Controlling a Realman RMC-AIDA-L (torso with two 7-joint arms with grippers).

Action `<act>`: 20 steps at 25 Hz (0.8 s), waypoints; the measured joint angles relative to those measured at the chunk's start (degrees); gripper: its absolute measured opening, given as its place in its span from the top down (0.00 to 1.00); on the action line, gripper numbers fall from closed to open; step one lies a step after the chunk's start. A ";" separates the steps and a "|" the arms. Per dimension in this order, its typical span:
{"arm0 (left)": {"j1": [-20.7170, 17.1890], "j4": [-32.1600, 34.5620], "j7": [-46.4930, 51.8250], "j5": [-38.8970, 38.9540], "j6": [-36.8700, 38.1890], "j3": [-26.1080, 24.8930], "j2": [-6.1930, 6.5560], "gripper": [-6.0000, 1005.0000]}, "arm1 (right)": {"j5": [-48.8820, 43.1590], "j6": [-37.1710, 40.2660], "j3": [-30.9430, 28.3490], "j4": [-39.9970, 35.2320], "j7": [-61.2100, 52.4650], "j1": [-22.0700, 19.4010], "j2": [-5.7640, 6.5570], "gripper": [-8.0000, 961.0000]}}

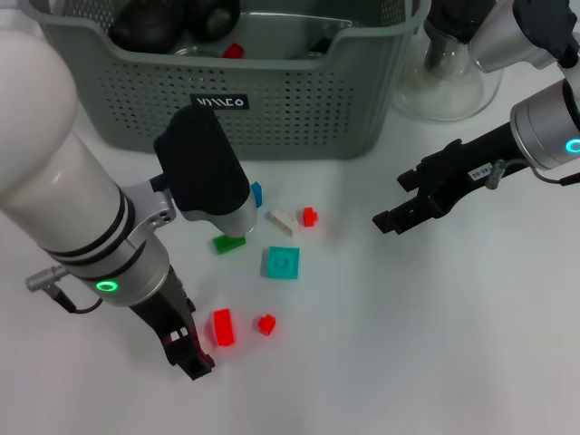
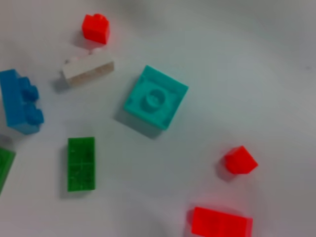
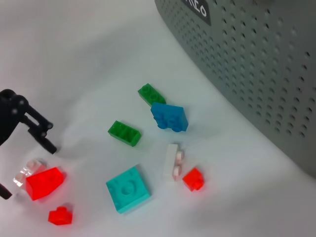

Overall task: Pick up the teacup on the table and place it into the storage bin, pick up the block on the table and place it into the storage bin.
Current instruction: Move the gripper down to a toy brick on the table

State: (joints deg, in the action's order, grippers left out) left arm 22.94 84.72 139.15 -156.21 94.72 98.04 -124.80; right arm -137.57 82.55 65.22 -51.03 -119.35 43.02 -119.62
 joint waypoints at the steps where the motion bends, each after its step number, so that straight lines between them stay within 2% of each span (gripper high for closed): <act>1: -0.16 0.27 0.06 -0.01 0.25 0.24 0.00 0.11 | 0.00 -0.01 0.00 0.01 0.00 0.00 0.00 0.08; 5: -0.91 1.60 0.23 -0.37 0.79 0.71 0.00 0.24 | 0.03 -0.05 -0.03 -0.01 0.00 -0.03 0.00 0.08; 20: -1.94 2.53 1.78 -1.12 -0.63 3.96 0.00 0.29 | 0.07 -0.11 -0.09 -0.15 0.00 -0.04 -0.18 0.08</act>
State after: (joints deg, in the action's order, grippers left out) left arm 21.00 87.24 140.93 -157.33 94.09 102.00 -124.80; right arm -137.50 82.44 65.12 -51.17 -119.35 42.98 -119.80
